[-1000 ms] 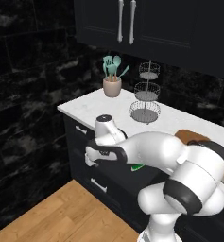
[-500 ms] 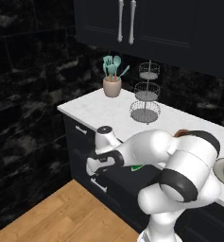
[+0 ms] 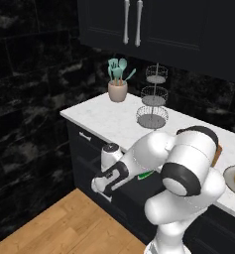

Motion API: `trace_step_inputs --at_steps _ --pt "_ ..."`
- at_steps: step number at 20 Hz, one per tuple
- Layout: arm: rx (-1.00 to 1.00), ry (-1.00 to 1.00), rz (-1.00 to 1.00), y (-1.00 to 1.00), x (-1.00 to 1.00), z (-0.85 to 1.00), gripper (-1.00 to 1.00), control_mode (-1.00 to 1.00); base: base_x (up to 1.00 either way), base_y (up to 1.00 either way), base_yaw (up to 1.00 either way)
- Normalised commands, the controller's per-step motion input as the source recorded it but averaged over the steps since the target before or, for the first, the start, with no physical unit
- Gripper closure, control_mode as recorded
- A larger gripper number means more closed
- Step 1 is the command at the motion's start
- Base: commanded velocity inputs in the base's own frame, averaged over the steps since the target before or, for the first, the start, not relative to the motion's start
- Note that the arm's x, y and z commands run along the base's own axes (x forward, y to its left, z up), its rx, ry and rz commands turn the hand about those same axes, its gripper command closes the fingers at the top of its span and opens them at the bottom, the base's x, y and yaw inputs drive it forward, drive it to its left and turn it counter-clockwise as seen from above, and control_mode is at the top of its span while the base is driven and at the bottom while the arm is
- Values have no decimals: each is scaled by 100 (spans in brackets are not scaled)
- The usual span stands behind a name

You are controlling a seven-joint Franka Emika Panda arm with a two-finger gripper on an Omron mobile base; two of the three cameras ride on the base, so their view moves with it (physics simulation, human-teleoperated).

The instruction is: Pick up the knife from the drawer and place it on the cutting board. Then place the meat from the plate to the cutting board.

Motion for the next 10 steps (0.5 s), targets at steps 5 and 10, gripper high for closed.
trace_step_inputs --at_steps 5,10 --pt "3 -7 1 0 0 -46 -100 -100 0 0 0" --pt "3 -4 0 17 -6 -49 -100 -100 0 0 0"
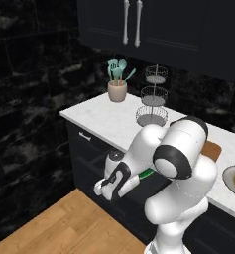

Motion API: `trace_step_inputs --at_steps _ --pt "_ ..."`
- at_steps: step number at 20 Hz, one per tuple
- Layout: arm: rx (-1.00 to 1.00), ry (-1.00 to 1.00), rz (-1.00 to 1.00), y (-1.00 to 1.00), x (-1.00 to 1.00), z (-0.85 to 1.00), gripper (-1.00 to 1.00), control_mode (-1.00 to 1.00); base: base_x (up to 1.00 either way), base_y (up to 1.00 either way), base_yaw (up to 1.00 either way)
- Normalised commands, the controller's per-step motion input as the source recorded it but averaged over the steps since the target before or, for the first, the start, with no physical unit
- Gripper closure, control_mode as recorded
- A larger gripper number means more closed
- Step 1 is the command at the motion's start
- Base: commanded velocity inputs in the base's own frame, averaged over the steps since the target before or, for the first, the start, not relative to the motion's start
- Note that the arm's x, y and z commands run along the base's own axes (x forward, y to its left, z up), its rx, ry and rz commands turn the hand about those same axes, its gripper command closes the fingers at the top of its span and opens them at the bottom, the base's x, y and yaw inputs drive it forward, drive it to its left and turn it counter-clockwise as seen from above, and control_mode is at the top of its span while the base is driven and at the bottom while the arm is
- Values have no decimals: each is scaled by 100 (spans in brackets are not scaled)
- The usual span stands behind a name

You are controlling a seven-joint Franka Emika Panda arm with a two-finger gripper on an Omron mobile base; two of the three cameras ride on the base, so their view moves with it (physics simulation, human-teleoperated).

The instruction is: Pick up the knife from the drawer and place it on the cutting board. Then place the meat from the plate to the cutting board.

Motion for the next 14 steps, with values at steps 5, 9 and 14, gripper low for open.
trace_step_inputs --at_steps 5,9,14 --pt "0 0 0 74 -38 -25 -100 -100 0 0 0" --pt "-2 0 1 99 -49 -1 -100 -100 0 0 0" --pt "-1 0 0 100 -54 0 -100 -100 0 0 0"
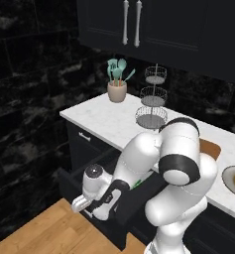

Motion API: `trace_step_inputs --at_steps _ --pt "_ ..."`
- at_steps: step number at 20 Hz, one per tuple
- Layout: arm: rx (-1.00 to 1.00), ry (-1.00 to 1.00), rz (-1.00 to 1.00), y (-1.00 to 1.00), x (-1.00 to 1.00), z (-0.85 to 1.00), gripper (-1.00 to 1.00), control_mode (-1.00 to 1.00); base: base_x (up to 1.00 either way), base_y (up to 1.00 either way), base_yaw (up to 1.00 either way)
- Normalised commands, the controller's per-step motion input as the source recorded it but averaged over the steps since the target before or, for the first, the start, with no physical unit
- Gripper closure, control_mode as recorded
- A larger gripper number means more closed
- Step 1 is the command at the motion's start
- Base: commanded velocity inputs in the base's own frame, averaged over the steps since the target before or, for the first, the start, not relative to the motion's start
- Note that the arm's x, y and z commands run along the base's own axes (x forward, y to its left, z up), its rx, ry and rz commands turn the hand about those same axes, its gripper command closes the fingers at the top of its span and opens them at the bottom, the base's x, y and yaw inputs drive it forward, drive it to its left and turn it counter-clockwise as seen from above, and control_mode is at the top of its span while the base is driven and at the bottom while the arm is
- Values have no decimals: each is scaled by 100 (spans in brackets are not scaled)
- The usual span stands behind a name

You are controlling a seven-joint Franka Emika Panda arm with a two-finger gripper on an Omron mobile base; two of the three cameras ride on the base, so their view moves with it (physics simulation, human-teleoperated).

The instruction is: Pick up the knife from the drawer and place it on the cutting board. Then place the meat from the plate to the cutting board.

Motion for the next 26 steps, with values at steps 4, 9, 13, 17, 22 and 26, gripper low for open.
trace_step_inputs --at_steps 4,9,13,17,22,26 --pt "-2 1 3 97 -38 0 -100 -100 0 0 0" --pt "-1 -7 0 35 -29 5 -100 -100 0 0 0" --pt "-1 -5 -3 13 -15 21 100 -100 0 0 0" --pt "-2 -7 -5 0 -5 47 100 -100 0 0 0" --pt "-17 -8 -1 0 0 94 100 -100 0 0 0" --pt "-7 6 -6 -4 6 100 100 -100 0 0 0"
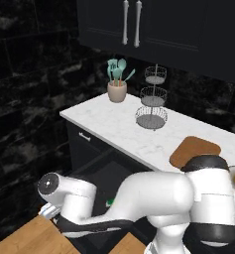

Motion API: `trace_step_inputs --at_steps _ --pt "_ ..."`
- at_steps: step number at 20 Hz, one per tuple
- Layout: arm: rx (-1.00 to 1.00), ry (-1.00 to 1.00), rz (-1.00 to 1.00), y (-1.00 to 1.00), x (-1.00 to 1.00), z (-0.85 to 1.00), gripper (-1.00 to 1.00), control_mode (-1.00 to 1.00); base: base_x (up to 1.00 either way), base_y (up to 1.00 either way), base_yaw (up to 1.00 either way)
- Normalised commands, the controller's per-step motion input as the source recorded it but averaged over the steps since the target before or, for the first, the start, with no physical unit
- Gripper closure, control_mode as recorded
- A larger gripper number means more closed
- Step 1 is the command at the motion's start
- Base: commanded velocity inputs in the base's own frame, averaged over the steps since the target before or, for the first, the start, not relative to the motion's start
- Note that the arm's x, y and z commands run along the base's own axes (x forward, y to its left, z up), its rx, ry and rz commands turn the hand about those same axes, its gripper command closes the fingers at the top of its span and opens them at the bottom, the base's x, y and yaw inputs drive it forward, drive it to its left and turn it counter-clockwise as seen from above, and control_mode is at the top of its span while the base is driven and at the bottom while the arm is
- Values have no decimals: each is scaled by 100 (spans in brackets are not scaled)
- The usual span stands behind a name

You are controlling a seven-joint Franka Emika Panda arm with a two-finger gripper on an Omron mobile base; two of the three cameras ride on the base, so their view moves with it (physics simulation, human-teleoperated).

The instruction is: Pick up the knife from the drawer and place it on the cutting board. Then place the meat from the plate to the cutting board.

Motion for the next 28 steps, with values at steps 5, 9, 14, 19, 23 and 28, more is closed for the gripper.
trace_step_inputs --at_steps 5,9,14,19,23,28 --pt "5 18 -3 -63 57 50 100 -100 0 0 0" --pt "22 11 9 -62 64 -2 100 -100 0 0 0" --pt "0 0 0 3 15 0 -100 -100 0 0 0" --pt "0 3 0 -1 12 1 -100 -100 0 0 0" --pt "0 34 -36 -42 15 -8 -100 -100 0 0 0" --pt "0 21 -36 -37 3 -10 -100 -100 0 0 0"
